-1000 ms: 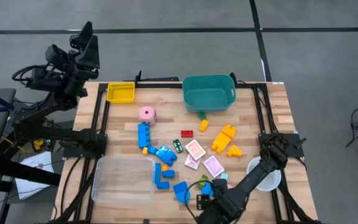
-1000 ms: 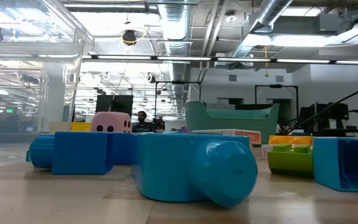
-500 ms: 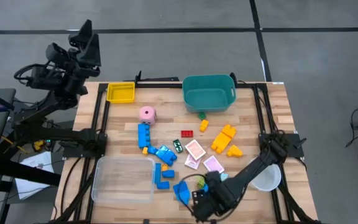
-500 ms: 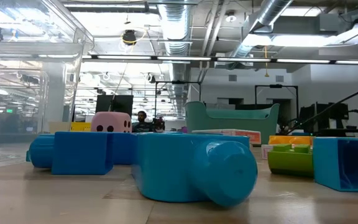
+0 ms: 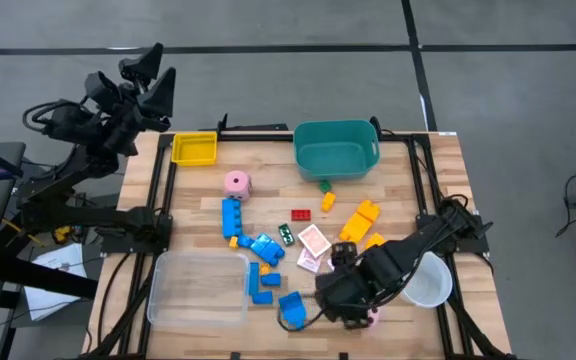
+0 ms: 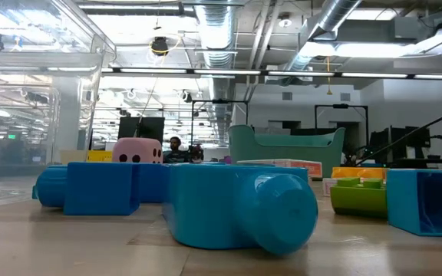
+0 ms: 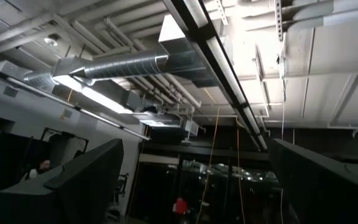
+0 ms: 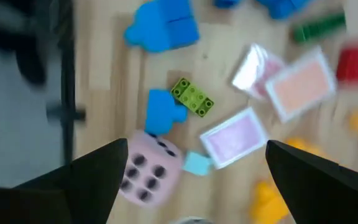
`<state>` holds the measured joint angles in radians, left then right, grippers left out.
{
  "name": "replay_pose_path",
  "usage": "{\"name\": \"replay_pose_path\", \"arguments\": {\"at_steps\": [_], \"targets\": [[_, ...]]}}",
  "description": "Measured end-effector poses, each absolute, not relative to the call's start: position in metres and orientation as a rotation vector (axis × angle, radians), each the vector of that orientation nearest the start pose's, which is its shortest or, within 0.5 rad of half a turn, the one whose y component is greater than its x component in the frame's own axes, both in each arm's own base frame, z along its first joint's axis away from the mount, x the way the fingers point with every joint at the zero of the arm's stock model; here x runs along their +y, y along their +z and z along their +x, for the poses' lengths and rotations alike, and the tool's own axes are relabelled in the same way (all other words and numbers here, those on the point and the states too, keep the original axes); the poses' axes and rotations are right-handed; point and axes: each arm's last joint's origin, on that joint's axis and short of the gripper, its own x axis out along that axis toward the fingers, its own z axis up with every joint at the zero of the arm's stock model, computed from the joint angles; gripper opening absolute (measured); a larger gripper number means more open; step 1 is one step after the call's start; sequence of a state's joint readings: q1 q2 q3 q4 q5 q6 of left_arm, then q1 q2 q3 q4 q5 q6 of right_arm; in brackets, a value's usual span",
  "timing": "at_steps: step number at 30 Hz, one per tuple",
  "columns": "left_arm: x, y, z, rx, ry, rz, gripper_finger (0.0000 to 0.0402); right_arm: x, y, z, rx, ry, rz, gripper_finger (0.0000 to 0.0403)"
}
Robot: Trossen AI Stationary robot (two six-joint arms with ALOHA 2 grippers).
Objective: Pick & Place Toys
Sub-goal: Put the bottom pink die into the green bin
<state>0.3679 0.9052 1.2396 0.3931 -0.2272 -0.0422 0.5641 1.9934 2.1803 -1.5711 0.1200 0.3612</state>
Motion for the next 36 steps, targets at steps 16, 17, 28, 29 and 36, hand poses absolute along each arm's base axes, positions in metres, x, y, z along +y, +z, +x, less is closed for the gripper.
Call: {"name": "replay_pose_path", "arguments": {"at_steps": [16, 17, 28, 29, 36], "targets": [[0.057, 0.504, 0.131, -0.622, 0.564, 0.012, 0.0397, 0.217, 0.352, 0.276, 1.316, 0.524, -0.618, 0.0372], [0.057, 0.503, 0.132, -0.619, 0.557, 0.002, 0.0397, 0.219, 0.35, 0.271, 1.32, 0.528, -0.644, 0.0372], [0.043, 0.496, 0.161, -0.584, 0.301, -0.169, 0.0397, 0.223, 0.314, 0.185, 1.122, 0.647, -0.862, 0.0372], [0.04, 0.495, 0.164, -0.581, 0.281, -0.176, 0.0397, 0.224, 0.311, 0.18, 1.095, 0.67, -0.875, 0.0372], [0.029, 0.494, 0.186, -0.625, 0.19, -0.198, 0.0397, 0.227, 0.291, 0.171, 0.932, 0.722, -0.991, 0.0372]]}}
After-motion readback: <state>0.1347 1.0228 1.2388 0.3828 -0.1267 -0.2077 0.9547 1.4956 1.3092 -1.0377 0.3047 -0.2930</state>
